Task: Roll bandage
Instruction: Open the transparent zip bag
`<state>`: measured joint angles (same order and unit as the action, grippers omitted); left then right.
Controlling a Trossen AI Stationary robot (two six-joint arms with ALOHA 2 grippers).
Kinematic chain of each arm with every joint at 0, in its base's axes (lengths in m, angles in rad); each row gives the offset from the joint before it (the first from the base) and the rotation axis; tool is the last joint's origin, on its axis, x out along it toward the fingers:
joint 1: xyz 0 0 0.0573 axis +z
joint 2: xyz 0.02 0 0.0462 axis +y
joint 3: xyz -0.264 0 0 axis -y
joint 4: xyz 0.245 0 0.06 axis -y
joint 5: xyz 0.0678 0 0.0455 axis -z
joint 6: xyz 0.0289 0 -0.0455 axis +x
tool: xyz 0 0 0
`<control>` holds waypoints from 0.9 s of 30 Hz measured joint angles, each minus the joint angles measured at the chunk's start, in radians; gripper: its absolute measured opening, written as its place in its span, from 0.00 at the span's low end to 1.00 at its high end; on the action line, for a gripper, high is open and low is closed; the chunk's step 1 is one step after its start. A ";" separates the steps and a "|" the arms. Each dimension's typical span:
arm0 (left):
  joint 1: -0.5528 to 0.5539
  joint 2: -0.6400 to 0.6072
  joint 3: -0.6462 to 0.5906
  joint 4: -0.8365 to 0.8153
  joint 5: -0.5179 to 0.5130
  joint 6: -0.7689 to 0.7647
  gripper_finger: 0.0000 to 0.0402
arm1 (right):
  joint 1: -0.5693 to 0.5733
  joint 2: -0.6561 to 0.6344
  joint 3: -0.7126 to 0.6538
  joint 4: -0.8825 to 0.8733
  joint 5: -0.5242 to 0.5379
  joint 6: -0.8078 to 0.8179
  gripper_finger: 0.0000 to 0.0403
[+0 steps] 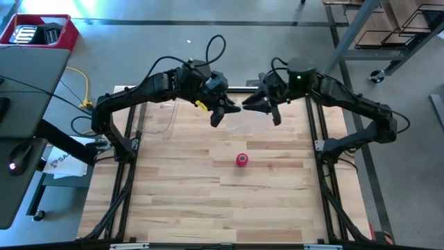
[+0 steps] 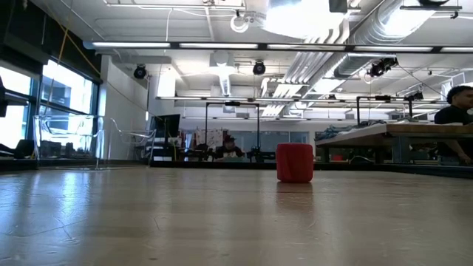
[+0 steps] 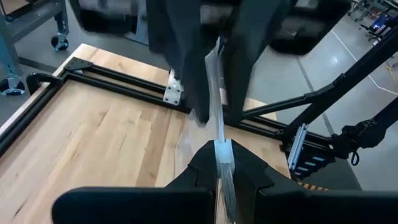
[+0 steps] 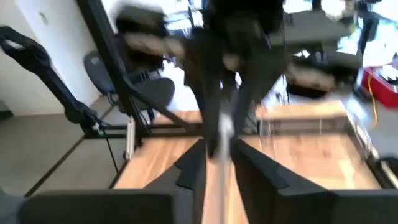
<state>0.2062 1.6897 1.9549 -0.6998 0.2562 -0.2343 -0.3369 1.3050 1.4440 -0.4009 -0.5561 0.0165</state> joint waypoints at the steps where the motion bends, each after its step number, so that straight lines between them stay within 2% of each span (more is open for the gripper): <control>1: 0.000 0.000 0.000 0.003 0.000 0.000 0.03 | 0.002 0.001 -0.001 -0.017 0.004 -0.010 0.13; 6: 0.000 0.000 0.000 0.011 0.000 0.000 0.03 | 0.019 -0.002 -0.001 -0.089 0.037 -0.040 0.01; 13: 0.001 0.000 0.000 0.031 -0.001 -0.044 0.04 | 0.016 -0.009 -0.001 -0.106 0.059 -0.015 0.00; 22: -0.002 -0.051 -0.001 0.059 -0.011 0.002 0.21 | 0.001 -0.085 -0.001 -0.110 0.084 0.012 0.00; 27: -0.002 -0.058 -0.001 0.121 -0.089 0.021 0.27 | -0.012 -0.125 -0.001 -0.105 0.084 0.028 0.00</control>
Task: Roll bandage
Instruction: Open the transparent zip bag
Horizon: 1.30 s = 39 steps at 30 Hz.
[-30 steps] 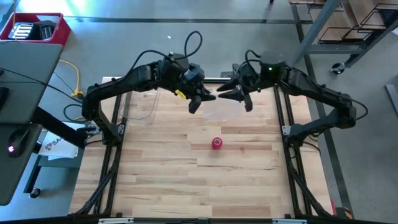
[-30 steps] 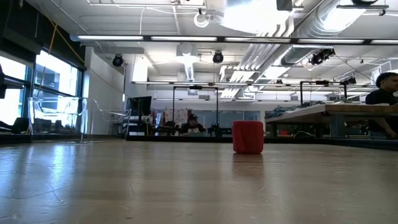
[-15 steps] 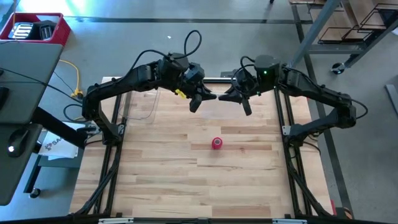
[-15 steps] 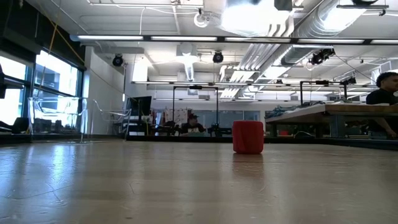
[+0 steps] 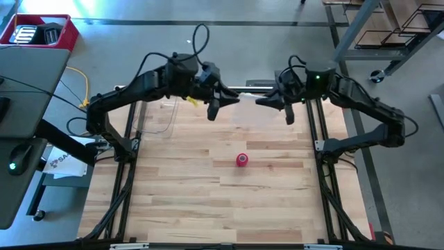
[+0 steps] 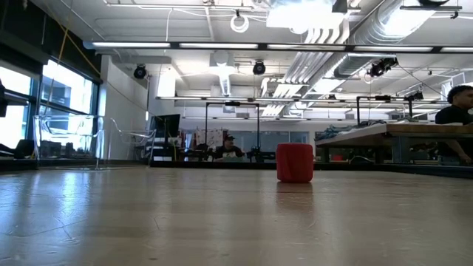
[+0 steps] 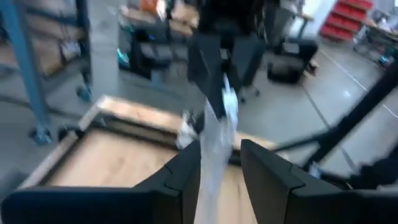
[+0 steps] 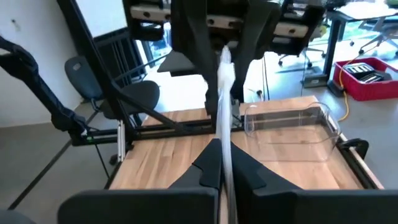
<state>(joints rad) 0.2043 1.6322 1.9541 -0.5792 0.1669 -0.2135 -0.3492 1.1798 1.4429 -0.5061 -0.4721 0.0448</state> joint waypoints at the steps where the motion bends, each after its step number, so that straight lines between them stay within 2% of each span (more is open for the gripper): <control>1: -0.002 -0.001 0.000 0.024 -0.018 0.008 0.28 | 0.000 -0.005 0.000 0.004 0.000 0.000 0.00; 5: -0.010 0.005 0.001 0.086 -0.075 0.036 0.28 | 0.000 -0.010 0.000 0.002 0.000 0.003 0.00; 11: -0.012 0.013 -0.002 0.132 -0.082 0.050 0.27 | 0.000 -0.009 0.000 0.003 0.001 0.003 0.00; 16: -0.013 0.026 -0.004 0.131 -0.049 0.042 0.27 | 0.000 -0.009 0.000 0.006 0.001 0.003 0.00; 21: -0.003 0.025 -0.004 0.130 -0.031 -0.007 0.32 | 0.000 -0.009 0.000 0.005 0.001 0.003 0.00; 27: -0.002 0.031 -0.004 0.137 -0.018 0.006 0.34 | 0.000 -0.009 0.000 0.004 0.001 0.003 0.00; 39: -0.008 0.032 -0.004 0.158 -0.023 0.015 0.15 | 0.000 -0.009 0.000 0.001 0.001 0.001 0.00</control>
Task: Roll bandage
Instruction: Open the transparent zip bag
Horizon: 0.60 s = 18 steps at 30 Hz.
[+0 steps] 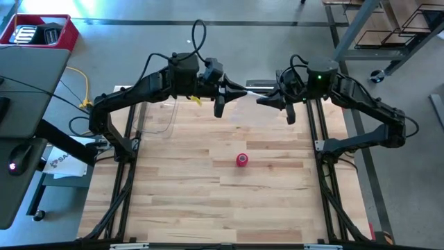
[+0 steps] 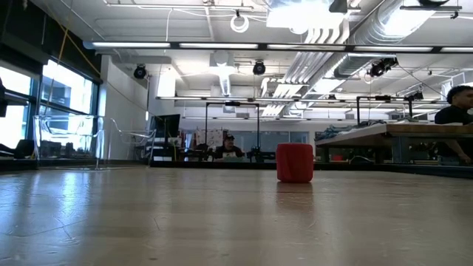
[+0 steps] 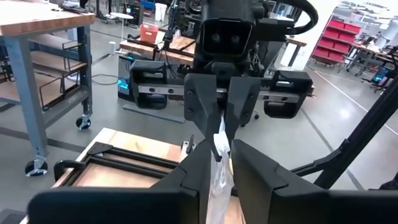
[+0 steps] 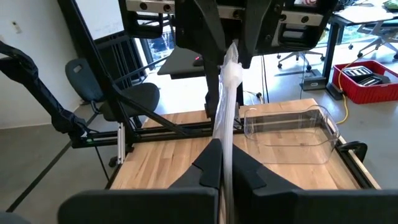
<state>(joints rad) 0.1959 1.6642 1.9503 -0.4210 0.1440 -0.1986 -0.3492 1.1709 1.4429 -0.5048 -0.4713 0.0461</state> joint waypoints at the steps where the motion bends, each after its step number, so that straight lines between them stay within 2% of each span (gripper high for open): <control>1: 0.000 0.000 0.000 -0.001 0.000 0.000 0.14 | 0.000 0.000 0.000 0.000 0.000 0.001 0.00; 18: 0.002 0.018 0.001 -0.023 0.004 -0.027 0.14 | 0.000 0.000 0.000 0.001 0.000 0.002 0.00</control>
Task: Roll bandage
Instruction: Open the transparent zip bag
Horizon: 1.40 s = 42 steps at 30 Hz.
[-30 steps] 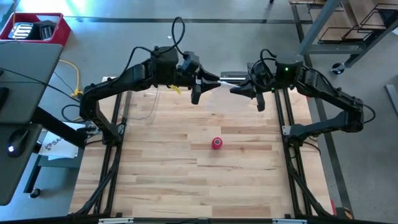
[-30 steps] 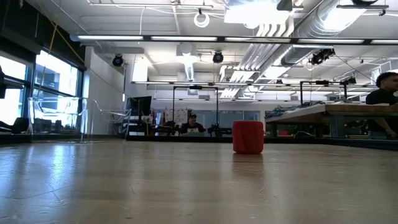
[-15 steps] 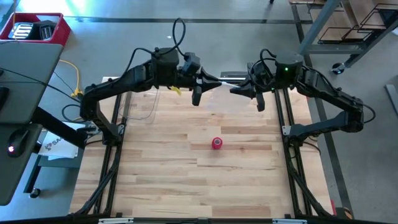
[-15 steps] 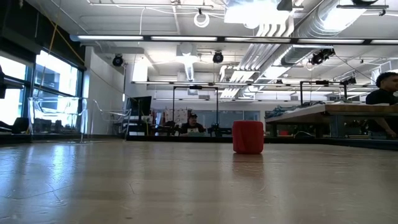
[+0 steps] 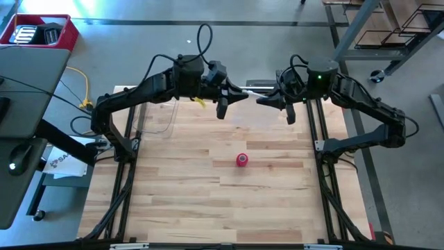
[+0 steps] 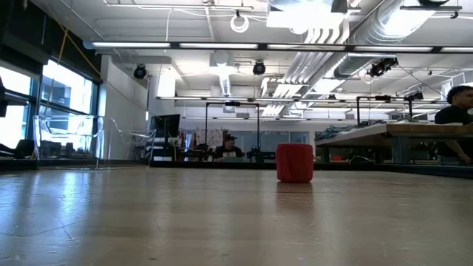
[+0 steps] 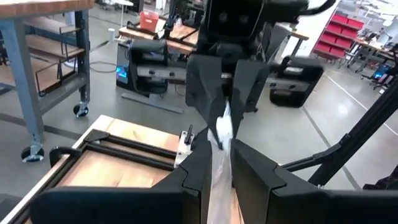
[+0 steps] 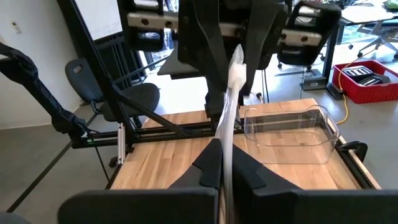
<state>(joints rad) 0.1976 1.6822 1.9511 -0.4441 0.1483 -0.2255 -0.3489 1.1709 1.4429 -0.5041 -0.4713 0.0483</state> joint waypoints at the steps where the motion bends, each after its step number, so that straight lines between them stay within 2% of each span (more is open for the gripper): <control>1: 0.001 -0.002 0.000 0.003 0.001 0.000 0.14 | 0.000 0.000 0.000 0.000 0.000 0.000 0.00; 7: 0.012 -0.002 0.000 0.001 0.002 0.001 0.11 | 0.000 0.000 0.000 0.000 0.000 0.000 0.00; 12: 0.012 -0.002 0.000 0.001 0.008 0.030 0.02 | 0.000 0.000 0.000 0.000 0.000 -0.003 0.00; 15: 0.012 -0.002 0.000 0.001 0.023 0.034 0.01 | 0.000 0.000 0.000 0.000 0.012 -0.009 0.00; 21: 0.012 -0.002 0.000 -0.002 0.022 0.036 0.00 | 0.000 0.000 0.001 -0.028 0.114 -0.074 0.01; 27: 0.012 -0.002 0.000 -0.041 -0.009 0.046 0.00 | 0.000 -0.016 0.001 -0.105 0.128 -0.135 0.13; 34: 0.008 -0.002 0.000 -0.124 -0.012 0.046 0.00 | 0.010 -0.021 0.001 -0.045 0.129 -0.046 0.32; 42: 0.004 -0.002 0.000 -0.142 -0.012 0.046 0.00 | 0.065 0.066 0.001 0.092 0.129 -0.048 0.35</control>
<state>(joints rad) 0.2016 1.6802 1.9514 -0.5860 0.1368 -0.1791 -0.2839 1.2372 1.4437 -0.4121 -0.3422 0.0002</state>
